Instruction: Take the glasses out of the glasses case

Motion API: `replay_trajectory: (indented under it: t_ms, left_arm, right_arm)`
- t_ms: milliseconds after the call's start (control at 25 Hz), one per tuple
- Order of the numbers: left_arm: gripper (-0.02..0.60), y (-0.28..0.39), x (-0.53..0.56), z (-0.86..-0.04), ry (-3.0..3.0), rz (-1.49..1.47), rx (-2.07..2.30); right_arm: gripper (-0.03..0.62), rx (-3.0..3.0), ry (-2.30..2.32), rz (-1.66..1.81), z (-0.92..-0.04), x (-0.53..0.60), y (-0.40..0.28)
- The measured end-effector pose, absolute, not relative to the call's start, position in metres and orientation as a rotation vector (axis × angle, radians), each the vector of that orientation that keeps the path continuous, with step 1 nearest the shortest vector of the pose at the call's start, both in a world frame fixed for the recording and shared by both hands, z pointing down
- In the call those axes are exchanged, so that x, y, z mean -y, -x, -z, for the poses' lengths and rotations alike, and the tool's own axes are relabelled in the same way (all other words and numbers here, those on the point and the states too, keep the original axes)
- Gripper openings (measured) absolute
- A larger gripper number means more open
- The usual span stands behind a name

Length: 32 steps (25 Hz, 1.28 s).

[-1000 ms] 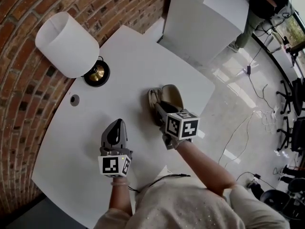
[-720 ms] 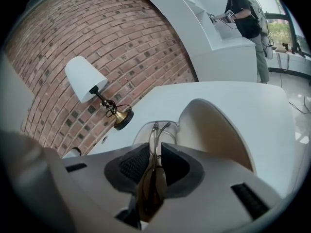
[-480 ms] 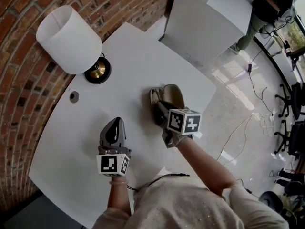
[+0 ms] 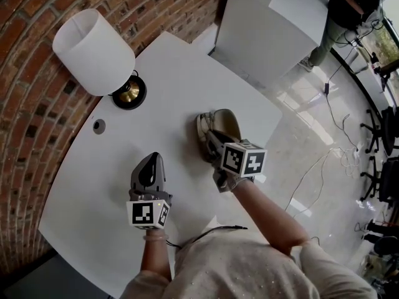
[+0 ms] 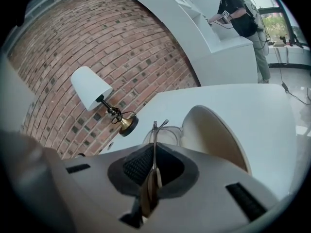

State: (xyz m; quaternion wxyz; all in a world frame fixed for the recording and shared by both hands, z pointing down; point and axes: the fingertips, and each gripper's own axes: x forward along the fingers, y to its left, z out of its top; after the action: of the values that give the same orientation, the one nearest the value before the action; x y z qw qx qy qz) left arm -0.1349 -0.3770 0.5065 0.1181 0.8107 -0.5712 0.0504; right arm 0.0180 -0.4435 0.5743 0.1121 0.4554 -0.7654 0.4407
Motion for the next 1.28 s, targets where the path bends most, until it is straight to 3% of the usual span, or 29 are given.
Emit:
replay_trajectory:
  t_ms: [1280]
  left_arm:
    - [0.006, 0.122, 0.317, -0.459, -2.431, -0.15, 1.728]
  right_arm:
    - [0.021, 2.485, -1.223, -0.977, -0.509, 0.363, -0.04]
